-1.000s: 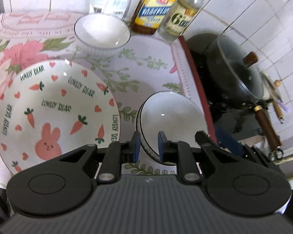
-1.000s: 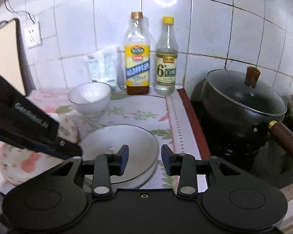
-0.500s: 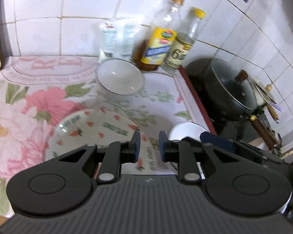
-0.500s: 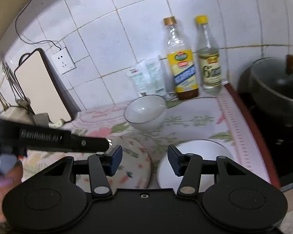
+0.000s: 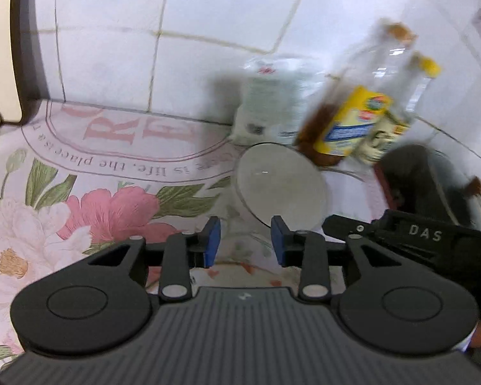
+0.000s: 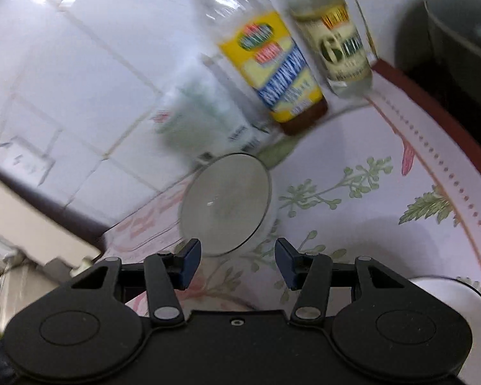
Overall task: Organize plates and bowls
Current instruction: 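Move both grippers to the last white bowl and grasp its rim, then lift the white bowl with both grippers and carry it over the bowl stack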
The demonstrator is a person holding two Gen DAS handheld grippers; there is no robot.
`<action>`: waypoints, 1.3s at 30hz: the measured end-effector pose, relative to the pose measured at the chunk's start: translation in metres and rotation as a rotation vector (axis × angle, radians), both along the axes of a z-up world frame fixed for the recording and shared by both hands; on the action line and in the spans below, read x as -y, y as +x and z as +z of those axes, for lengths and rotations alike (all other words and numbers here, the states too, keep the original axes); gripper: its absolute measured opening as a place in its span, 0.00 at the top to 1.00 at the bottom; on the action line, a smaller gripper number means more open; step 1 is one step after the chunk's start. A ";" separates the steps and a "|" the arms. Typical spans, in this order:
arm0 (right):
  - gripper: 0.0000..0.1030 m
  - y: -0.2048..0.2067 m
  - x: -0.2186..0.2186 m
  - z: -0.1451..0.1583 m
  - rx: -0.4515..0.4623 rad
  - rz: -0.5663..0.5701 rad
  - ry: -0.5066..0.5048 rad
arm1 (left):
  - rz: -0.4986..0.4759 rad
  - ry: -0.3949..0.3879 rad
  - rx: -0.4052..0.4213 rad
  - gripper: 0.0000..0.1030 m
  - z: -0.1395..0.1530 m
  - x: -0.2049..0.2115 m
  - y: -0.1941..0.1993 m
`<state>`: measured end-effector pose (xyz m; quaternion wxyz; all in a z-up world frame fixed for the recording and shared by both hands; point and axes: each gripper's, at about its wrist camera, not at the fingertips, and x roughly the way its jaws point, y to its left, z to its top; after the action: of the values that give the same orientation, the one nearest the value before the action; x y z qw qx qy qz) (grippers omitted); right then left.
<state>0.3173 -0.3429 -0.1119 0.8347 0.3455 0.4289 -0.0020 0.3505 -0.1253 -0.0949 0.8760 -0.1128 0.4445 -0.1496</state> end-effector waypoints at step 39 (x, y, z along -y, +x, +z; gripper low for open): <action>0.83 -0.028 -0.007 0.021 0.004 -0.071 -0.122 | -0.073 0.030 -0.036 0.86 0.007 0.038 -0.018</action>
<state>0.2888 -0.3361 -0.0913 0.8545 0.3091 0.4135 -0.0571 0.3326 -0.1631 -0.0880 0.8634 -0.0861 0.4662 -0.1725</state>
